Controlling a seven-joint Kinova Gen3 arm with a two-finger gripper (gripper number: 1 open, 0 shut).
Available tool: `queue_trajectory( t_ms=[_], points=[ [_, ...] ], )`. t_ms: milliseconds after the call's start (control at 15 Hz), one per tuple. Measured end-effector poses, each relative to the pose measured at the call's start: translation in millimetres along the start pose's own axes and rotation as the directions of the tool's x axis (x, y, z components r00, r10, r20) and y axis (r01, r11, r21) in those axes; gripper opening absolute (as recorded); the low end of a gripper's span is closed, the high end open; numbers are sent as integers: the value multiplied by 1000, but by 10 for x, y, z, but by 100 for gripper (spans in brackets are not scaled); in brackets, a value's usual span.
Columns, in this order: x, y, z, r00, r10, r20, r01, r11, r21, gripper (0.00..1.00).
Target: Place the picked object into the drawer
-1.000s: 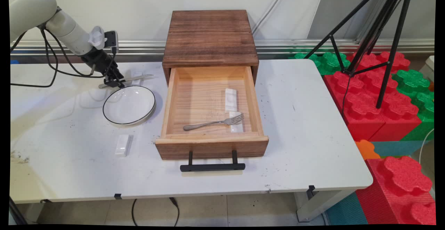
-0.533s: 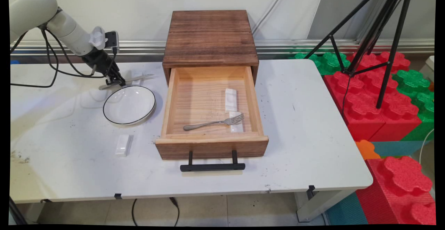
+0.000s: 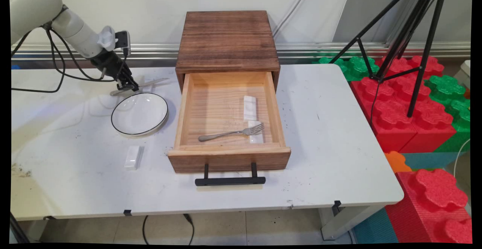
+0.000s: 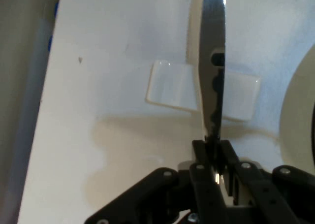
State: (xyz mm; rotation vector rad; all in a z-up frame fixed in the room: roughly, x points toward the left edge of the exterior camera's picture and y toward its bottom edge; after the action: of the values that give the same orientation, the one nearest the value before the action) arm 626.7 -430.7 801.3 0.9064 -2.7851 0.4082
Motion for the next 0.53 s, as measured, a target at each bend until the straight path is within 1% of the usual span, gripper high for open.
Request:
queue_trajectory(
  t_ms=[533],
  points=[
    [-68,70,-380,1000,5,22,-5,1000,1,0]
  ],
)
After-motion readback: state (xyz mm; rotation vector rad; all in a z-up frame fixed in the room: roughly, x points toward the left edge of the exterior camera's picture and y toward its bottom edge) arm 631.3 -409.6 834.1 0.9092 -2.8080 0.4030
